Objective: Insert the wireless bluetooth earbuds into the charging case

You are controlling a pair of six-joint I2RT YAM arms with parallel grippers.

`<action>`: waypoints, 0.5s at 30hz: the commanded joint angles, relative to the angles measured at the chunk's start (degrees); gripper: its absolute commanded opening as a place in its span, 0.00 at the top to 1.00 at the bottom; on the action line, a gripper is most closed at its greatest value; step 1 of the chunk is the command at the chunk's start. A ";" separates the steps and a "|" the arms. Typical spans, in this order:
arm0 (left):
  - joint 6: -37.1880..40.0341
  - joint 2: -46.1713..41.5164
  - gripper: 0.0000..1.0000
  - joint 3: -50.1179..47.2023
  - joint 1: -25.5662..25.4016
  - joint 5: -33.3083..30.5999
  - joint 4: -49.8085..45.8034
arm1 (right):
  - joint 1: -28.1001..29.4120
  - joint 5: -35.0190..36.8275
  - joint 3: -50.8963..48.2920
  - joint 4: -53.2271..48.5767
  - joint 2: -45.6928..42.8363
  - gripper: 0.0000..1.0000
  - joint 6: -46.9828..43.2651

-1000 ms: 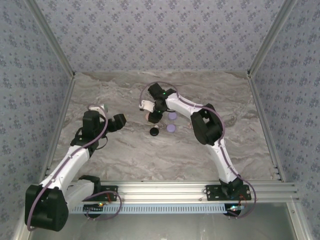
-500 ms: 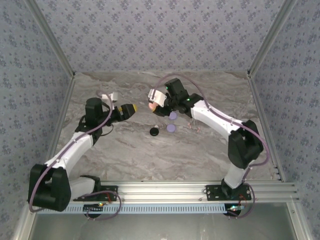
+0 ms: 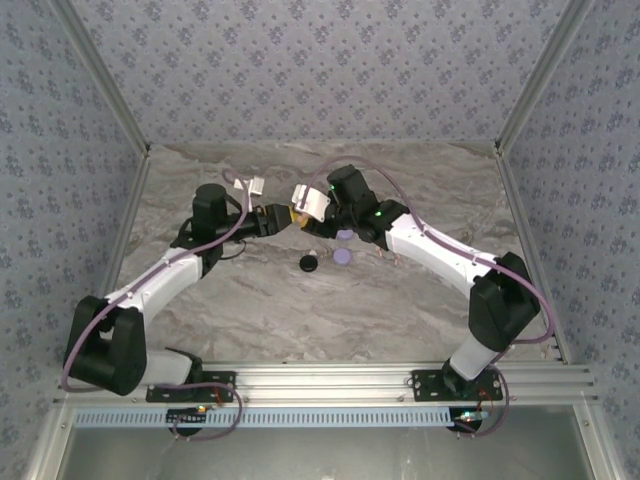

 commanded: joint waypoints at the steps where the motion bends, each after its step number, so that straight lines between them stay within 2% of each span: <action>1: -1.08 0.74 0.37 1.80 -0.51 1.88 3.00 | 0.51 0.31 -0.38 1.79 -2.32 0.56 0.38; 3: -1.55 1.13 0.39 1.78 -0.79 2.36 3.98 | 0.55 -0.34 -0.29 1.94 -2.46 0.56 0.55; 15: -3.50 2.85 0.61 2.37 -1.54 3.11 5.87 | 1.11 -2.04 0.41 1.35 -2.48 0.55 0.56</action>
